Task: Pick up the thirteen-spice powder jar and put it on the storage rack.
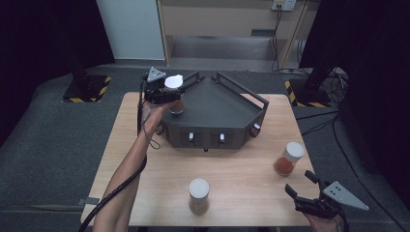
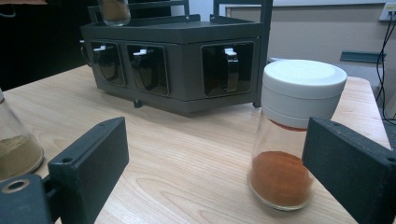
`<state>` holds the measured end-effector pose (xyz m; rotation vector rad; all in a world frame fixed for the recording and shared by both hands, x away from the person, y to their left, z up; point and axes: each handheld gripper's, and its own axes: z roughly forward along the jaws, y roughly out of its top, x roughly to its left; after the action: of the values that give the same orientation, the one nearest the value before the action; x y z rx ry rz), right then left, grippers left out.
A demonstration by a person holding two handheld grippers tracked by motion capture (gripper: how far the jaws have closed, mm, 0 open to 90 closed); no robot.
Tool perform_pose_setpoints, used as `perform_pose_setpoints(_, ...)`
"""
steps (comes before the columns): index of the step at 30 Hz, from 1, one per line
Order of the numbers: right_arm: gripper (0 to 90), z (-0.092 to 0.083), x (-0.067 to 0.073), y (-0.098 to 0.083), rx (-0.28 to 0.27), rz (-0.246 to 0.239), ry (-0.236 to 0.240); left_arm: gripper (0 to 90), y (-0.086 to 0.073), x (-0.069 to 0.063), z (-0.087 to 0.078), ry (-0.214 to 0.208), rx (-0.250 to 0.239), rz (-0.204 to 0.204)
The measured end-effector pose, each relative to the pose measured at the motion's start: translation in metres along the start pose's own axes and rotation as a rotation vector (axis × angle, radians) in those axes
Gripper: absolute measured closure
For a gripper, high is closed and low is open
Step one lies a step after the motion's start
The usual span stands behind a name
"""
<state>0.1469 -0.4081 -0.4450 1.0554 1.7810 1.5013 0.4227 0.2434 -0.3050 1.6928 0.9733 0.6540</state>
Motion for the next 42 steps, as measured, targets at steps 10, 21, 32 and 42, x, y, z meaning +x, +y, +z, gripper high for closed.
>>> perform_pose_setpoints(10, 7.2, 0.0, 0.0, 0.0, 0.0, -0.001, 0.0, 29.5, -0.007, -0.001, 0.002, 0.025, -0.001, -0.022)
perform_pose_setpoints(21, 7.2, 0.0, 0.0, 0.0, -0.002, 0.001, 0.001, 29.4, -0.014, -0.001, 0.004, 0.034, -0.016, -0.038)
perform_pose_setpoints(32, 7.1, 0.0, 0.0, 0.0, -0.001, 0.0, 0.002, 13.5, -0.016, -0.001, 0.001, 0.028, -0.054, -0.114)
perform_pose_setpoints(42, 7.1, 0.0, 0.001, 0.001, 0.001, -0.002, 0.002, 2.6, -0.002, -0.012, -0.019, 0.05, -0.121, -0.114)
